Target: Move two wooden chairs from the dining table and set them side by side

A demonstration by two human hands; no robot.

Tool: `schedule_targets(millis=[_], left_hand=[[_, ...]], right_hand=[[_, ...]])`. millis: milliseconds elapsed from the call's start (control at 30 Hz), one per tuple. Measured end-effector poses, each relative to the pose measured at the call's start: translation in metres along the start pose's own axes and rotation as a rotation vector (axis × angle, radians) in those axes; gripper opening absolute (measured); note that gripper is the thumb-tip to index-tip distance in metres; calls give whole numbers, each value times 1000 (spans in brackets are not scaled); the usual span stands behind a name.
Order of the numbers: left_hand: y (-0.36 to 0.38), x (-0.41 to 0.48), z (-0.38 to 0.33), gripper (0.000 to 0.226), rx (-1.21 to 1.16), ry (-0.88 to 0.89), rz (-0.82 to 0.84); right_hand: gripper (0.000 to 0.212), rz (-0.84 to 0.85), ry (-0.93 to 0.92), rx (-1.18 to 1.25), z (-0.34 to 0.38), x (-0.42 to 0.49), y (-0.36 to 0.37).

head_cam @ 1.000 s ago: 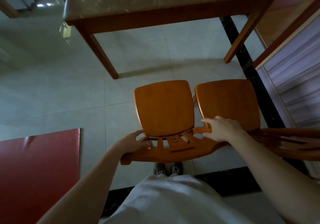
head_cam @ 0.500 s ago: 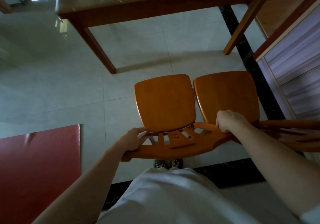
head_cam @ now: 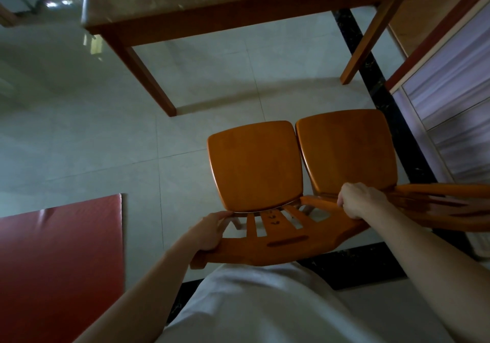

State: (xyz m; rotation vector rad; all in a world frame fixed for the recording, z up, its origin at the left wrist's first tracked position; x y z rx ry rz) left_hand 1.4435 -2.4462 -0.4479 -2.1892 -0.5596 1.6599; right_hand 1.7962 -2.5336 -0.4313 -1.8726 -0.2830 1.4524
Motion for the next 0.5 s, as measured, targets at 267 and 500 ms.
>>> schedule_targets(millis=[267,500], left_hand=[[-36,-12,-45,55,-143,244,-249],[-113,-54,-131,74,-262,785,-563]], right_hand=[[46,-357,-303,250,16,-22,-45],[75,-1031,-646,466,48,-98,-124]])
Point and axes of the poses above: each hand's wrist, its own x-axis towards the middle knuckle, its own y-axis out of the palm, z = x × y, the point moved 4 cm from there along x, towards the middle knuckle, and after that the axes turned 8 degrees about -y, right-handed, at the moved point
